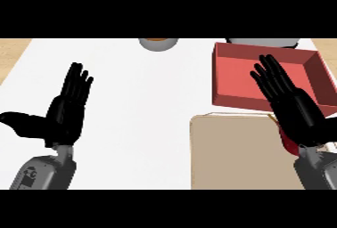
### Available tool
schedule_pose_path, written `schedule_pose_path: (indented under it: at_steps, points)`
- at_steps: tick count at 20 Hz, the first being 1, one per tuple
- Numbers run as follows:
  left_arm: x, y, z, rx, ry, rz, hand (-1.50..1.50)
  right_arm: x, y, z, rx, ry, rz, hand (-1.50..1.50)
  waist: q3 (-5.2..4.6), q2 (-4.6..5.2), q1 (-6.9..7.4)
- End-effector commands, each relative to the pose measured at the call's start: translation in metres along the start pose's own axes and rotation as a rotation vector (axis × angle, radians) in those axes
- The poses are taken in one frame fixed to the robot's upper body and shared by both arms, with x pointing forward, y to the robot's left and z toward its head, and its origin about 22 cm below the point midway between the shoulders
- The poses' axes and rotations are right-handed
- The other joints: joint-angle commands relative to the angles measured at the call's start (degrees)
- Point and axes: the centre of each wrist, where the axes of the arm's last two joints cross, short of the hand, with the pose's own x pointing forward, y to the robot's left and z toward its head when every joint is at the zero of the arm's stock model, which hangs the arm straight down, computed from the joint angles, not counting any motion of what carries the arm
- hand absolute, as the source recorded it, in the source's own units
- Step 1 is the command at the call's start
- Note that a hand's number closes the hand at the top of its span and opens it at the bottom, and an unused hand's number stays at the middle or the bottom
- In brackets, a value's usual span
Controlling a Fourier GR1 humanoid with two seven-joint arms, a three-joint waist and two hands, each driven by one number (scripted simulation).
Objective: Pick the pear from the tray and place it in the cardboard box
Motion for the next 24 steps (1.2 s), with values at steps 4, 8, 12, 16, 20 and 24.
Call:
schedule_pose_path:
  at_steps: [4,8,12,16,20,24]
  points:
    - [-0.013,0.009,0.0,-0.199,0.003,-0.246,0.0,-0.033,-0.047,0.051,-0.025,0.196,0.041,-1.5,0.06,1.04,-2.25]
    - [-0.014,0.002,0.004,-0.264,0.045,-0.274,0.0,0.008,-0.088,0.047,0.011,0.162,0.569,-1.5,-0.68,0.86,-4.33]
    - [-0.02,-0.003,0.009,-0.332,0.062,-0.306,0.0,-0.025,-0.103,0.093,0.047,0.176,0.818,-1.5,0.1,0.74,-4.42]
    - [-0.03,-0.006,0.02,-0.39,0.079,-0.312,0.0,-0.019,-0.124,0.114,0.074,0.046,1.043,-1.5,0.06,0.65,-2.59]
    - [-0.025,-0.011,0.005,-0.37,0.071,-0.307,0.0,0.02,-0.141,0.137,0.058,0.055,1.116,-1.5,-0.06,0.7,-2.48]
    - [-0.023,-0.021,0.007,-0.393,0.069,-0.314,0.0,0.074,-0.153,0.129,0.139,0.167,1.094,-1.5,-0.09,0.74,-1.87]
